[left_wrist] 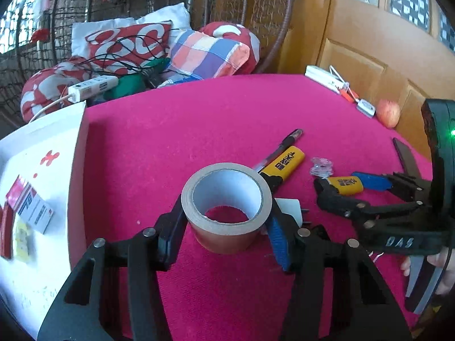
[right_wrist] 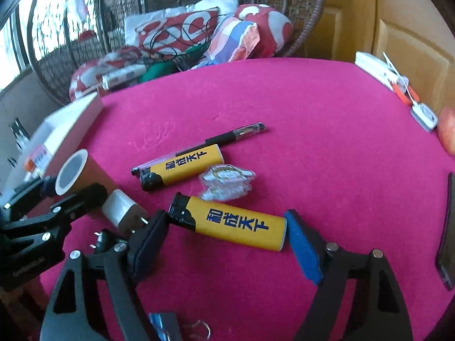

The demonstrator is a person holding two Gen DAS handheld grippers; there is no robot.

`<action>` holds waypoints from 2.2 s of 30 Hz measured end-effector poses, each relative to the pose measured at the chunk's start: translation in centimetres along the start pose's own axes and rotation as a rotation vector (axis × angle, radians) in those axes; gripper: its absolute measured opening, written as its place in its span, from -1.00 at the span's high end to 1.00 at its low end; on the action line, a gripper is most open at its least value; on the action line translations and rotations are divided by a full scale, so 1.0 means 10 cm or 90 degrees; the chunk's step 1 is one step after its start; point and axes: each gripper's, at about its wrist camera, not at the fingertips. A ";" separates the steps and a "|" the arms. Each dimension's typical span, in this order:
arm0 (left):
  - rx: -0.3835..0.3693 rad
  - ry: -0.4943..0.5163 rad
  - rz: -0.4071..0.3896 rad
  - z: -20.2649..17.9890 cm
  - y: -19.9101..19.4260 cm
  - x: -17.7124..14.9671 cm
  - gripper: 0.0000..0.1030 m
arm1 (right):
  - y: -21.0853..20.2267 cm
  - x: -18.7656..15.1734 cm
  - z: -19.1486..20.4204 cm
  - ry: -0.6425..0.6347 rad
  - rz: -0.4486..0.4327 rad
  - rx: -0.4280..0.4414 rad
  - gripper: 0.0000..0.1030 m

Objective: Organize rigid objects
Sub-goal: 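Grasp the tan tape roll with the left gripper while the right grasps a yellow lighter, then carry the tape roll and yellow lighter to the tray and release them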

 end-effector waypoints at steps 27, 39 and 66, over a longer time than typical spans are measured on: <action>-0.018 -0.051 -0.169 0.17 -1.25 0.18 -0.02 | -1.06 0.25 0.68 -0.097 -0.213 0.097 -0.60; -0.009 -0.083 -0.184 0.41 -1.38 0.06 -0.02 | -1.06 0.25 0.95 -0.129 -0.206 0.115 -0.60; 0.048 -0.173 -0.201 1.22 -1.52 -0.11 -0.02 | -0.62 0.51 1.83 -0.233 -0.159 0.167 -0.60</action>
Point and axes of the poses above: each gripper's, at about its wrist camera, not at the fingertips, and y roughly the way its jaws point, z to its left, x to its top, and after that the axes turned 11 degrees about x, right-handed
